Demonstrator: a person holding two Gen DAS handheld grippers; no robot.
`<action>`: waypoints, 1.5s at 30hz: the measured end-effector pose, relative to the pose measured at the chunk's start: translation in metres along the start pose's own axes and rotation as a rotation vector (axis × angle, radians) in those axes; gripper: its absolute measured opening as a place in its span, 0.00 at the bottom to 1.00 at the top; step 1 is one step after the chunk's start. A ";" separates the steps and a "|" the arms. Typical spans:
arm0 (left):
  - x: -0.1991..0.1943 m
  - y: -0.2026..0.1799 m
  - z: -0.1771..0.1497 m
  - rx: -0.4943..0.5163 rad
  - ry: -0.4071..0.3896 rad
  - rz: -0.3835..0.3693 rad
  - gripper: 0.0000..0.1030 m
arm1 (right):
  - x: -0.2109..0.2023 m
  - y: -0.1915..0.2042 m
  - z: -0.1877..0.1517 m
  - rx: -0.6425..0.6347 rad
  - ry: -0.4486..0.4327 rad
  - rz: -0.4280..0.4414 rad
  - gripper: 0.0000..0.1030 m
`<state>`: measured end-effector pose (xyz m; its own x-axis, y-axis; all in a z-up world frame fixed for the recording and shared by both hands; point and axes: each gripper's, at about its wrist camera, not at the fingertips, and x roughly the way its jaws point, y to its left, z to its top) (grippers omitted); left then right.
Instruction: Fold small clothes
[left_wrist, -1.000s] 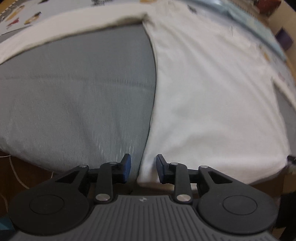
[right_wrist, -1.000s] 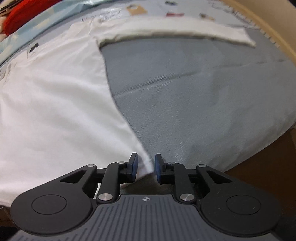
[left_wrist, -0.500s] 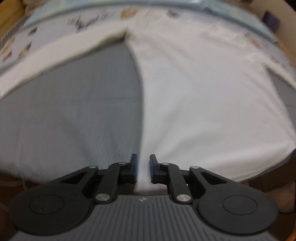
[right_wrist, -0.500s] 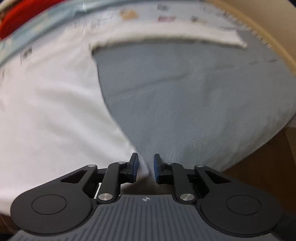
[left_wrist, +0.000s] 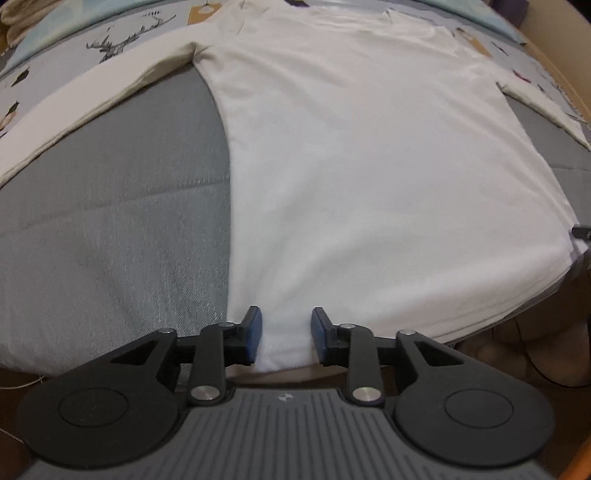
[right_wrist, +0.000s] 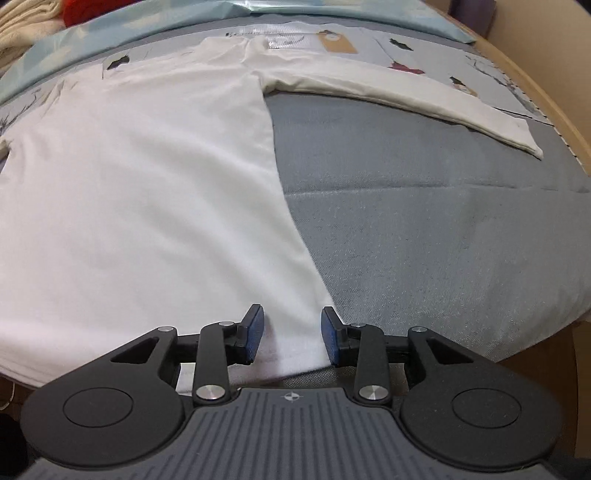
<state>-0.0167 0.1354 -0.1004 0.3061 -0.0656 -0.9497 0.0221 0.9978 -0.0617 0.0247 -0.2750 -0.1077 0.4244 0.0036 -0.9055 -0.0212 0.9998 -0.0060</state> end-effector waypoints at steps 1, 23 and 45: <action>0.002 0.000 -0.001 -0.001 0.013 -0.001 0.33 | 0.005 0.001 0.000 -0.004 0.029 -0.005 0.35; -0.064 -0.022 0.021 -0.108 -0.441 0.191 0.81 | -0.108 -0.040 0.084 0.176 -0.602 0.142 0.55; -0.067 0.088 0.155 -0.429 -0.541 0.265 0.15 | -0.104 -0.021 0.089 0.110 -0.553 0.216 0.18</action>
<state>0.1124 0.2268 0.0053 0.6781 0.2963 -0.6726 -0.4577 0.8862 -0.0711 0.0621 -0.2946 0.0243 0.8293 0.1885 -0.5260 -0.0786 0.9714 0.2242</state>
